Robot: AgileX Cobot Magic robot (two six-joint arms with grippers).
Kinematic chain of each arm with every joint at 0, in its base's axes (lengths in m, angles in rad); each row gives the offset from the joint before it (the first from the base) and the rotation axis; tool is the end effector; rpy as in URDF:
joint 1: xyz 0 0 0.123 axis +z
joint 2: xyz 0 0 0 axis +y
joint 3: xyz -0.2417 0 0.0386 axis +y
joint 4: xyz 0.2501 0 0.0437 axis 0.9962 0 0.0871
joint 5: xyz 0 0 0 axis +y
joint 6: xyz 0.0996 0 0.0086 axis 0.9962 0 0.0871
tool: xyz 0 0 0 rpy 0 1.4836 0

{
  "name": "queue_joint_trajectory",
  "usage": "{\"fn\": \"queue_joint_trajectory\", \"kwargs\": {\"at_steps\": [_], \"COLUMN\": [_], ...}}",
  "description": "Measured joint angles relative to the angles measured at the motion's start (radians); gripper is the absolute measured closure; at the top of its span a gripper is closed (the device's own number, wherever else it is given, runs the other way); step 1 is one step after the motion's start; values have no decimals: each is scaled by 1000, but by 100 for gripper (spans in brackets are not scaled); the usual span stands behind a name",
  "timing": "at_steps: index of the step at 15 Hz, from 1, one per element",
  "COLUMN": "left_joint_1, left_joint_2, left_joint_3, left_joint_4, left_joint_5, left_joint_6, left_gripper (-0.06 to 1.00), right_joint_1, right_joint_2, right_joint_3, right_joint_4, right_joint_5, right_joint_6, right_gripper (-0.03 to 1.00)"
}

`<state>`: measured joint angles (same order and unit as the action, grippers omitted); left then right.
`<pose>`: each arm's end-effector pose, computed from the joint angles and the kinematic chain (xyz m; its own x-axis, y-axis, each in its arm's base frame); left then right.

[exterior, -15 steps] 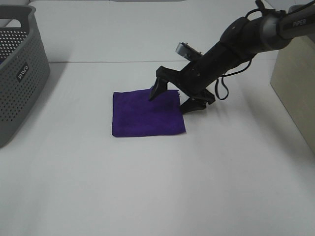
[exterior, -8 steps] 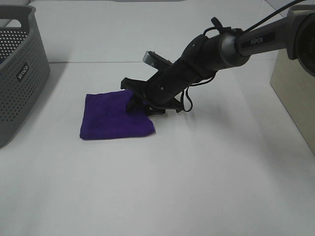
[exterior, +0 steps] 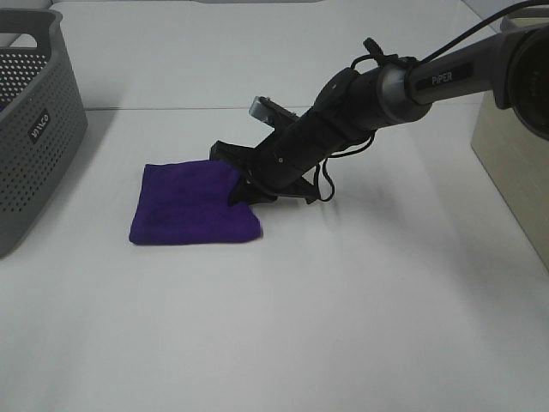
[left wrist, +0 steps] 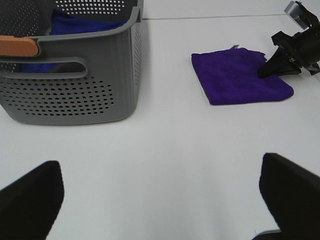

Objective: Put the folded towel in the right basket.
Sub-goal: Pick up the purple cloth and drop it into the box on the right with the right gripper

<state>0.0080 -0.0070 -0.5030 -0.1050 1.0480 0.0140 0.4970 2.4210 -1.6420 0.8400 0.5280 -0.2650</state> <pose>0.0447 -0.0087 0.2769 -0.4360 -0.0419 -0.8989 0.0571 0.9956 -0.0741 0.3871 0.2527 0.0279 -0.9632 -0.0151 -0.2685 -0.1585 0.8385 0.5213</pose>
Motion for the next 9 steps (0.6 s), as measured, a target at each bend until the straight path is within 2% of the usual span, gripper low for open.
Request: {"fn": "queue_joint_trajectory", "kwargs": {"at_steps": [2,3,5,8,9], "left_joint_1": [0,0,0,0,0], "left_joint_2": [0,0,0,0,0], "left_joint_3": [0,0,0,0,0], "left_joint_4": [0,0,0,0,0], "left_joint_5": [0,0,0,0,0], "left_joint_6": [0,0,0,0,0], "left_gripper": [-5,-5,-5,-5,-5], "right_joint_1": [0,0,0,0,0], "right_joint_2": [-15,-52,-171,-345,-448], "right_joint_3": [1,17,22,21,21], "right_joint_4": [-15,-69,-110,-139,-211], "right_joint_5": [54,117,208,282,292], "right_joint_6": [0,-1,-9,-9,-6], "right_gripper": [91,91,91,91,91]}}
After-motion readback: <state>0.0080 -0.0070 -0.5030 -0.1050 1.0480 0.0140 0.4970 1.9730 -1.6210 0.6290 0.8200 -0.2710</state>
